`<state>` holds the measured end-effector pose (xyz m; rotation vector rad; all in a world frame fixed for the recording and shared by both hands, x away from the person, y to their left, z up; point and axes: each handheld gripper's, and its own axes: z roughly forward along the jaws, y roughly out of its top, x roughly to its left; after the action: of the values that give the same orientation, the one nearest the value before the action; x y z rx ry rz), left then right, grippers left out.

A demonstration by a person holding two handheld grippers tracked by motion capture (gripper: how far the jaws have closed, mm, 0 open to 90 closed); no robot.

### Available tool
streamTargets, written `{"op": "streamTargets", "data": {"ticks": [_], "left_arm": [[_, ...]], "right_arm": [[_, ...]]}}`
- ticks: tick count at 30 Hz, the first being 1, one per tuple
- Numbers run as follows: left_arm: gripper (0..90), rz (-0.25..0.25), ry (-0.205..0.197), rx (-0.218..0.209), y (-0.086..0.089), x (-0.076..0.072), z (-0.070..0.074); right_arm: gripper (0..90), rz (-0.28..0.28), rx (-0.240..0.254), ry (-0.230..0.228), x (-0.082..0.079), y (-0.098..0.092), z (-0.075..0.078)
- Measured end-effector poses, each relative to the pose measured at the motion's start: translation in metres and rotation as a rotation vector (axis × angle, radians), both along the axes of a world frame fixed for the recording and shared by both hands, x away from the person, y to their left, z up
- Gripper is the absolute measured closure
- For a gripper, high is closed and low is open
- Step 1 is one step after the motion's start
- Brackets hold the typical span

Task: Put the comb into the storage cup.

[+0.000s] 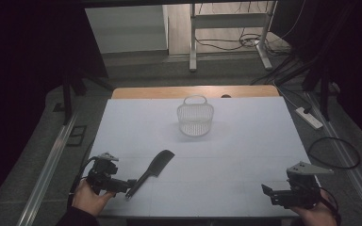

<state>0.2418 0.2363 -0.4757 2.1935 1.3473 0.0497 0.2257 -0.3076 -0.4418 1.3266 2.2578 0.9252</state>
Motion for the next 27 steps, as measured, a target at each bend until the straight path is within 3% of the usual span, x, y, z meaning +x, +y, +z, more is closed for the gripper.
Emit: {"op": "streamTargets", "data": {"ticks": [8, 16, 19, 27], "left_arm": [[0.0, -0.027, -0.017, -0.001, -0.009, 0.0, 0.003], [0.0, -0.057, -0.031, 0.058, -0.021, 0.006, 0.001], [0.0, -0.064, -0.027, 0.1, -0.029, 0.012, -0.003], [0.0, -0.073, -0.028, 0.133, -0.037, 0.022, -0.009]], "right_arm": [[0.6, 0.001, 0.001, 0.003, 0.0, 0.0, 0.0], [0.6, 0.003, 0.0, 0.003, 0.0, 0.0, 0.0], [0.6, 0.003, 0.001, 0.005, 0.0, 0.0, 0.0], [0.6, 0.006, 0.0, 0.006, 0.001, 0.0, 0.0]]}}
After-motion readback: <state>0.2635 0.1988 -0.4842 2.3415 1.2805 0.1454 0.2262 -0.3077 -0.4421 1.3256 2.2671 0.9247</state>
